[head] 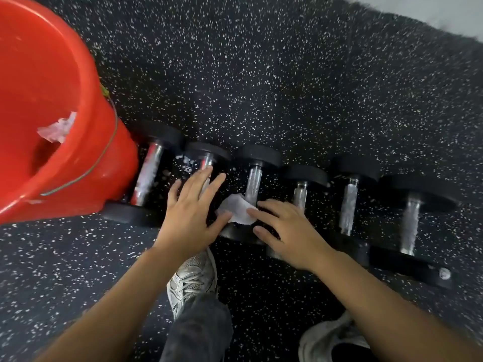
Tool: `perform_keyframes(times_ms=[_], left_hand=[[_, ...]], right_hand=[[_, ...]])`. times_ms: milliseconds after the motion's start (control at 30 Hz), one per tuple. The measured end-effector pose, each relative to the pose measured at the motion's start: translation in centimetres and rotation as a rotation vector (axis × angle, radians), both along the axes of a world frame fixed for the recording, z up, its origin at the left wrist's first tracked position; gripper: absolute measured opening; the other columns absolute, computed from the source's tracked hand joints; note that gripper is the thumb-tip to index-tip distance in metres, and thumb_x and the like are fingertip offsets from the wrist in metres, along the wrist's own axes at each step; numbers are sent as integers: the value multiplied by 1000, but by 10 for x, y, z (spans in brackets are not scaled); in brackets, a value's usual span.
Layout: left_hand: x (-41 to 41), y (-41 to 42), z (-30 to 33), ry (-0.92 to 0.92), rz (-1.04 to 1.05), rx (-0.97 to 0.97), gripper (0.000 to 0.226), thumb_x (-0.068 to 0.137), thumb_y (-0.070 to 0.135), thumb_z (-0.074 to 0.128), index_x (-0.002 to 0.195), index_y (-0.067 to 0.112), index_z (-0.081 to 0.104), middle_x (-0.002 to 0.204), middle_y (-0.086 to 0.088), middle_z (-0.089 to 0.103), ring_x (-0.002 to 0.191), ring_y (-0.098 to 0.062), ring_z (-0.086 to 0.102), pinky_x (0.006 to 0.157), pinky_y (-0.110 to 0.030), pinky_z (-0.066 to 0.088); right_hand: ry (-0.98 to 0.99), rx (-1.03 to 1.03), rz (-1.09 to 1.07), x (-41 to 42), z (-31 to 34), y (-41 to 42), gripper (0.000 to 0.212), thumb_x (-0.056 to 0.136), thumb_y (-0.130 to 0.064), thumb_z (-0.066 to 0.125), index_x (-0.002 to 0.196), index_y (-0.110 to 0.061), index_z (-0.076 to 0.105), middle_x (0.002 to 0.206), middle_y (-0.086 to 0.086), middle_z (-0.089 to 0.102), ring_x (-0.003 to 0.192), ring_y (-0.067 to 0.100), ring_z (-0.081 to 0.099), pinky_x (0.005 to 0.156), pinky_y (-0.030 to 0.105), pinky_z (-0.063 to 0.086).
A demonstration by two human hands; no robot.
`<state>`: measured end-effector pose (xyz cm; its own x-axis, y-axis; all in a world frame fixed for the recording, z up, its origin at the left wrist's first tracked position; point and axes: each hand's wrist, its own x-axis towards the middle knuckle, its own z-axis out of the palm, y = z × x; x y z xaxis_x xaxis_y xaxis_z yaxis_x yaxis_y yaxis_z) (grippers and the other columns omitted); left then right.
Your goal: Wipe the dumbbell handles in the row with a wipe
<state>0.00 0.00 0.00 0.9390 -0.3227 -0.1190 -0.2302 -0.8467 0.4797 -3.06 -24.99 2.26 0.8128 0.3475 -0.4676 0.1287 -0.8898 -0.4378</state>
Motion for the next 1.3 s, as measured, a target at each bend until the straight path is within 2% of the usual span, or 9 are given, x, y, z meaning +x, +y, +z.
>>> perform_keyframes(times_ms=[133,300,567,700,800,900,1067,1200,1300], left_hand=[[-1,-1,-9,-20,52,-83,74,95,45,67,159,27,33,168,0,29,154,-21,31,124,-58,20],[-3,2,-4,-53,134,-190,71,96,45,63,158,24,37,165,0,36,151,-18,36,122,-55,26],[10,1,33,-4,218,-459,71,91,39,70,155,32,39,149,20,51,141,7,34,122,-27,21],[13,6,38,65,269,-526,68,94,41,69,154,43,35,125,28,64,136,1,42,121,-38,28],[13,10,37,113,328,-586,68,94,30,72,147,53,35,106,27,70,121,6,50,109,-41,43],[10,13,39,180,395,-722,69,94,21,74,149,43,39,98,18,74,101,-8,68,93,-38,53],[9,15,44,236,578,-1008,66,92,9,75,146,35,45,90,3,77,87,-17,71,84,-37,56],[16,24,47,275,711,-1162,65,93,3,73,145,29,45,95,-1,80,86,-16,74,87,-35,58],[16,32,52,360,736,-1280,63,95,2,69,145,32,44,103,-5,79,86,-20,73,74,-34,60]], right_hand=[[-69,56,-32,1,-9,2,45,106,-52,34,143,-35,54,144,-17,57,145,4,31,123,36,18],[-174,239,-196,7,1,15,37,107,-40,45,138,-29,61,137,-18,61,139,0,42,118,33,30],[-239,580,-388,24,37,58,29,96,-23,67,125,-20,71,126,-13,69,124,4,61,106,30,49],[-258,658,-427,37,48,78,17,93,-11,72,109,-16,72,104,-15,74,105,7,70,92,25,54],[-261,658,-448,44,51,89,28,93,-2,70,110,-23,61,103,-17,70,102,3,68,88,15,50],[-342,618,-473,49,46,98,33,93,-3,71,109,-28,57,97,-16,68,98,3,67,86,13,48],[-491,545,-405,51,33,114,15,95,-5,70,108,-11,71,108,-7,70,103,4,66,88,18,50],[-421,511,-252,47,28,125,34,98,-24,69,131,-19,67,131,-8,63,122,4,60,97,24,51],[-325,452,-226,47,26,128,48,97,-32,68,144,-31,55,128,-13,62,116,5,61,92,23,52]])
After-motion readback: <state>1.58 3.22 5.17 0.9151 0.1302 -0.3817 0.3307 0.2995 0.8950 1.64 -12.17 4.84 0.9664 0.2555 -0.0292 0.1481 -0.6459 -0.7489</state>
